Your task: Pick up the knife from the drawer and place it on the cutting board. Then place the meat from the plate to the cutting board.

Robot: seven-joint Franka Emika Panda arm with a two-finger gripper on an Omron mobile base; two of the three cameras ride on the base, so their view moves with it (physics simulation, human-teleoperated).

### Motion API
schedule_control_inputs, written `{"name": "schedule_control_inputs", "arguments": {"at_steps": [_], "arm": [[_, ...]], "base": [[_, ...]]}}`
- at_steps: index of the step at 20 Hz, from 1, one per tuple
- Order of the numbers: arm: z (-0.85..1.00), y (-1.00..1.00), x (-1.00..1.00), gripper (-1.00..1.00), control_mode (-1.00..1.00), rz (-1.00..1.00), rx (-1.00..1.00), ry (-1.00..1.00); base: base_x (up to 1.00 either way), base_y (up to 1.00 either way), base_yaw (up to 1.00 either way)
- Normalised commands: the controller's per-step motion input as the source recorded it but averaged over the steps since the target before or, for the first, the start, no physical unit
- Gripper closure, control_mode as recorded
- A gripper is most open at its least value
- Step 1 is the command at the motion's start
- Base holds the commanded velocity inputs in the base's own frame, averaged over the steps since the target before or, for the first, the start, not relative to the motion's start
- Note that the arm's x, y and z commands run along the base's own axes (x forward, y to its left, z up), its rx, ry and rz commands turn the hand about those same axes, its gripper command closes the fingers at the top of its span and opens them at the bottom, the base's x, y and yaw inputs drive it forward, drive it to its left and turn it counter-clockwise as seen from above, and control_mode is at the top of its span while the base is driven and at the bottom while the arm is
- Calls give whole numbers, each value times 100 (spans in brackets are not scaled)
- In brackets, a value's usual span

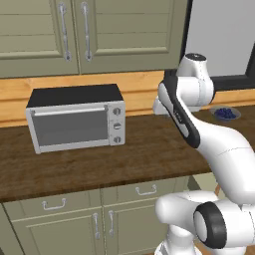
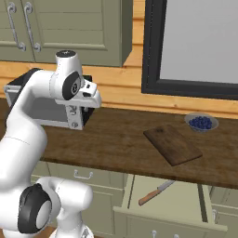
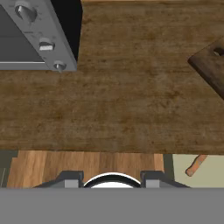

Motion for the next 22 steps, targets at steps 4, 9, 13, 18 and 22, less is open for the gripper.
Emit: {"name": "schedule_control_inputs", "arguments": {"at_steps": [4,9,13,18,22], "arm": [[-7,-2,-9,-100,-100,-3,5,2],[-16,0,-28,-100,-100,-4,8,1],[-37,4,-1,-100,-100,1,1,9],[-55,-20,7,-100,-100,0,-3,24],[-44,-90,0,-100,-100,-8,-1,3]], "base": [[0,0,0],[0,0,0],[0,0,0],[0,0,0],[0,0,0]]}}
